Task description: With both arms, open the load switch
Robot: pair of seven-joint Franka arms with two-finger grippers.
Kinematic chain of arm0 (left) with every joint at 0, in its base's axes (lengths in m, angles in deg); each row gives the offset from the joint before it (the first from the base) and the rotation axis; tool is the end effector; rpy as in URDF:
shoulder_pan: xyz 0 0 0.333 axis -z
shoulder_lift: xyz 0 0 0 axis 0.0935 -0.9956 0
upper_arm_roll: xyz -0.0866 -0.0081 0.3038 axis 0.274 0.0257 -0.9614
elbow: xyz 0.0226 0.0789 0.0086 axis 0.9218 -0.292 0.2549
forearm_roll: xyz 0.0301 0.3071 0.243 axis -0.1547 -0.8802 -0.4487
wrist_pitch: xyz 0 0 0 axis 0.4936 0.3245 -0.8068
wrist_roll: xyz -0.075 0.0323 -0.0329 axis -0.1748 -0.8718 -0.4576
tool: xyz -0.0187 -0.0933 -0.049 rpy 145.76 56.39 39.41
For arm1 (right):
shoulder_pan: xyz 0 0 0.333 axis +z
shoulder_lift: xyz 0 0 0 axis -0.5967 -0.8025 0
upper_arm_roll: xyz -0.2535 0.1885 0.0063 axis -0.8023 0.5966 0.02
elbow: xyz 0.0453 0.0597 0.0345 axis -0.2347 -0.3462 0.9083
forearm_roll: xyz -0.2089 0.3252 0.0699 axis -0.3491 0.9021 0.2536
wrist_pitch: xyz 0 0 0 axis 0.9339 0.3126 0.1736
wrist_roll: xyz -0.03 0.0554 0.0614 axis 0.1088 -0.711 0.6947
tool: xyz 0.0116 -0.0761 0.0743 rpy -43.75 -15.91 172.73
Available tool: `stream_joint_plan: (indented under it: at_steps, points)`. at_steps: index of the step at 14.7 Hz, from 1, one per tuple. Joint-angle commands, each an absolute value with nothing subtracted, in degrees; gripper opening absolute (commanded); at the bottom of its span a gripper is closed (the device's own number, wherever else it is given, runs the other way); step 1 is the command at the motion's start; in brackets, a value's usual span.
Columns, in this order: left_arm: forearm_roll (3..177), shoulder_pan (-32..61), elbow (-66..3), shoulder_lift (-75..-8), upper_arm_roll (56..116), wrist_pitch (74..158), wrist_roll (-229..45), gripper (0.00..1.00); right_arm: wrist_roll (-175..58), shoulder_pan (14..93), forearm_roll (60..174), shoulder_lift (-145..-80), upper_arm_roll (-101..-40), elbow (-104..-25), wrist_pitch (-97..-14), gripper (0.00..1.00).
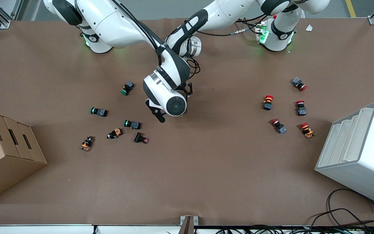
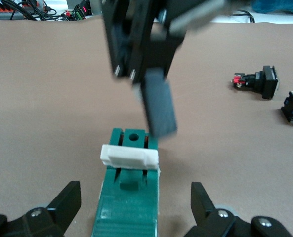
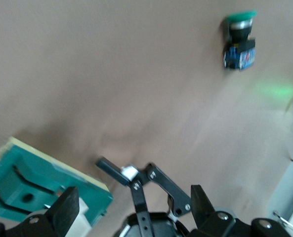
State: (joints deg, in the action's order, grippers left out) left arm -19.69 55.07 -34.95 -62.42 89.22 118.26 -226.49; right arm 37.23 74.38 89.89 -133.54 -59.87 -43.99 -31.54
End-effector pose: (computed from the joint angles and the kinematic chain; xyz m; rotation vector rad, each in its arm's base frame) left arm 0.2592 -0.5753 0.1100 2.7219 -0.0284 1.4746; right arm 0.4817 0.4610 0.2249 2.4019 -1.1496 -0.5940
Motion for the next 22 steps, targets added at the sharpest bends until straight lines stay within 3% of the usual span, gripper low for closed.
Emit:
stream_joint_plan:
  at_steps: [1,6,10,17,22]
  points:
    - [-19.71,55.11,-35.29,-61.5,89.13,118.1,-225.66,0.98,37.24,75.39,92.01,-133.15,-59.68,-47.33,-34.51,1.0]
    - [-19.71,55.03,-35.2,-61.33,89.13,118.1,-225.58,0.98,36.02,74.08,91.83,-132.62,-59.94,-47.52,-33.65,1.0]
    - [-15.34,54.41,-35.02,-59.23,89.56,118.18,-221.82,0.98,22.17,65.13,91.05,-129.03,-60.38,-42.33,-25.65,1.0]
    - [6.36,53.8,-30.46,-52.47,89.57,118.18,-204.51,0.99,-12.81,51.24,79.89,-121.47,-61.17,-42.94,-33.37,1.0]
    - [27.7,45.03,-25.9,-42.98,89.65,118.18,-185.64,1.0,-32.94,43.42,75.4,-118.47,-61.09,-42.77,-35.4,1.0]
